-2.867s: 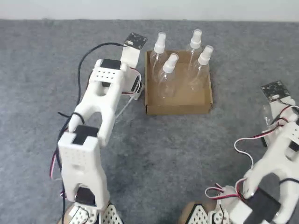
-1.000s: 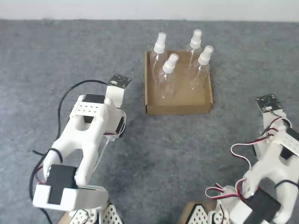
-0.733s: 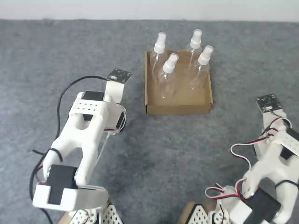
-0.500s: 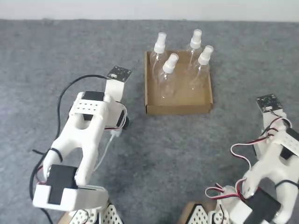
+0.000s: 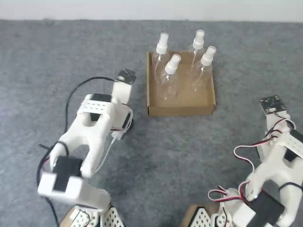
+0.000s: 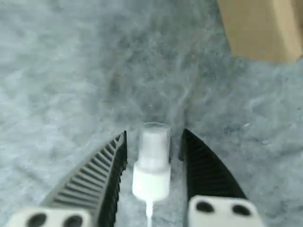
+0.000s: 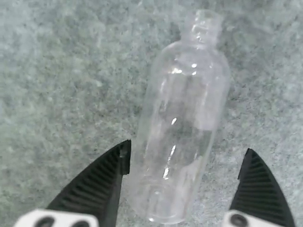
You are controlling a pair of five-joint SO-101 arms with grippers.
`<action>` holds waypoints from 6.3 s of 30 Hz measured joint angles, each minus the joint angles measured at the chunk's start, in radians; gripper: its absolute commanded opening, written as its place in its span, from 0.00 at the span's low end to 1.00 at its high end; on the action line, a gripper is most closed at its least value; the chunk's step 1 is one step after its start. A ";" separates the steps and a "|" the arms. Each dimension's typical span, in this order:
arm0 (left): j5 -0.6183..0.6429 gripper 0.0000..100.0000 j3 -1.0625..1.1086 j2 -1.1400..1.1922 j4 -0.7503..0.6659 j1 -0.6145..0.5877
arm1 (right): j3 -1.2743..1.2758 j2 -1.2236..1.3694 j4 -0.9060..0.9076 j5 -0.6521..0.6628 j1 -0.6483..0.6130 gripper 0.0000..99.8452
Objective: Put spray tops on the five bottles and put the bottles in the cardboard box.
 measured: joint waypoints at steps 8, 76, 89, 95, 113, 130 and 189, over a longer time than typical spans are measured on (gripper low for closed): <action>-0.014 0.01 -0.066 0.048 0.025 0.002 | -0.003 0.000 0.034 0.000 0.000 0.30; 0.534 0.01 -0.041 -1.162 -0.155 -0.192 | -0.089 -0.440 0.020 -0.629 -1.235 0.01; 0.638 0.01 -0.049 -1.155 -0.250 0.012 | 0.364 -0.738 -0.384 -0.640 -1.435 0.01; 0.683 0.01 -0.068 -1.146 -0.169 0.020 | 0.364 -0.738 -0.384 -0.641 -1.436 0.01; 0.730 0.01 0.048 -1.146 -0.157 0.054 | 0.396 -0.738 -0.396 -0.644 -1.436 0.01; 0.726 0.01 0.109 -1.146 -0.249 0.061 | 0.396 -0.738 -0.396 -0.644 -1.436 0.01; 0.390 0.05 0.310 -1.158 -0.092 0.258 | 0.582 -0.735 -0.885 -0.875 -1.353 0.01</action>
